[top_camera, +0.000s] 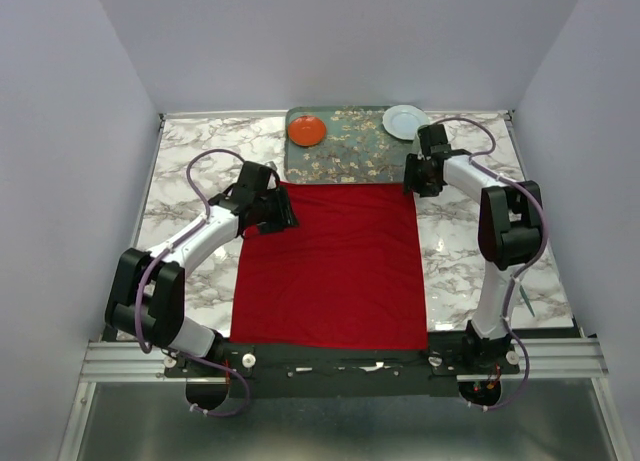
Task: Fold the napkin, place the utensils inside, and roll it up
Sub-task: Flatten the napkin out
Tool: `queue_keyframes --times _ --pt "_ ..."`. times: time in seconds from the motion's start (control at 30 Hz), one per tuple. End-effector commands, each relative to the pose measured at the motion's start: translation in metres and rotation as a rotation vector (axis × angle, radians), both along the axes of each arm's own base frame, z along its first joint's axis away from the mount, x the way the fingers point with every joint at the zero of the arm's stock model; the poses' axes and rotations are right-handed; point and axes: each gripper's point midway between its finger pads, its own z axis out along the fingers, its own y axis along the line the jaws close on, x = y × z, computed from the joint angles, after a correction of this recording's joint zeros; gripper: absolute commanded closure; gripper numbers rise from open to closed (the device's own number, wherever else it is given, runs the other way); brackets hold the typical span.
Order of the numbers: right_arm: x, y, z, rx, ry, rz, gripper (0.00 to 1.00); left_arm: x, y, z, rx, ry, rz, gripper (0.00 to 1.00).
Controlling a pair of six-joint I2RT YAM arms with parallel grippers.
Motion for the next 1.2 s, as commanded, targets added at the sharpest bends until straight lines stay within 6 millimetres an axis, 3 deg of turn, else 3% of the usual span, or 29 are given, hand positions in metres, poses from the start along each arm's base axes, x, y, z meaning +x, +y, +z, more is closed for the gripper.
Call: queue_keyframes --times 0.0,0.2,0.37,0.4,0.73,0.83,0.97,1.1,1.17 --pt "0.005 0.0 -0.009 -0.008 0.043 0.003 0.44 -0.002 -0.009 0.018 -0.055 -0.042 -0.019 0.43" --pt "0.004 0.001 -0.009 -0.028 0.093 0.023 0.44 -0.002 -0.011 0.032 -0.08 -0.07 -0.019 0.43" --pt "-0.004 0.003 -0.013 -0.062 0.162 0.053 0.46 0.0 -0.015 0.053 -0.112 -0.107 -0.022 0.43" --pt "-0.012 0.003 -0.02 -0.075 0.214 0.065 0.46 -0.001 -0.014 0.057 -0.116 -0.116 -0.023 0.43" --pt "-0.022 0.012 -0.02 -0.097 0.268 0.095 0.46 0.0 -0.011 0.099 -0.137 -0.201 -0.029 0.4" --pt "-0.022 0.011 -0.02 -0.097 0.267 0.097 0.52 -0.001 -0.009 0.103 -0.14 -0.21 -0.029 0.4" --pt "-0.02 0.012 -0.019 -0.097 0.261 0.103 0.69 -0.003 -0.011 0.105 -0.153 -0.209 -0.039 0.4" --pt "-0.019 0.012 -0.019 -0.096 0.258 0.105 0.72 -0.005 -0.009 0.108 -0.157 -0.215 -0.036 0.4" --pt "-0.023 0.014 -0.018 -0.082 0.259 0.116 0.67 -0.005 -0.009 0.109 -0.157 -0.221 -0.036 0.4"
